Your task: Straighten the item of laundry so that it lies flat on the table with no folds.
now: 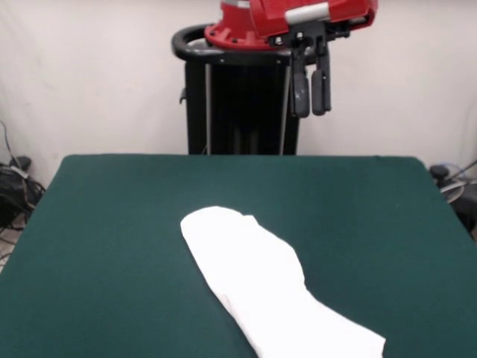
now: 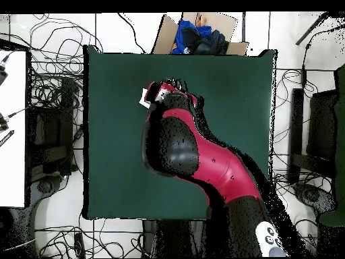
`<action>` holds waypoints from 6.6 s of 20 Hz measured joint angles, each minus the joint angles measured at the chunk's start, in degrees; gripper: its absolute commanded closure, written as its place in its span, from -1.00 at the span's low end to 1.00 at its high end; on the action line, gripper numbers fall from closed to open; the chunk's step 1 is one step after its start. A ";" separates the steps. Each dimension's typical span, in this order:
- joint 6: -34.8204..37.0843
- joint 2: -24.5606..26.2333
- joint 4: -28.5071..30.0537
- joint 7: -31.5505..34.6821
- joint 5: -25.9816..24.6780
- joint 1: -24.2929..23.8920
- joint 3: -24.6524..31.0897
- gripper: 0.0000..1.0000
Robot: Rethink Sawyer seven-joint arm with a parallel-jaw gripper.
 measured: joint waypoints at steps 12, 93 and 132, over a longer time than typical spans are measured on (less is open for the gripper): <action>0.01 0.71 -1.65 0.00 -0.09 3.17 -2.02 1.00; 16.35 8.71 -14.84 -1.78 -47.89 -5.88 5.39 1.00; 34.35 23.06 -24.43 -1.78 -56.79 2.27 2.91 1.00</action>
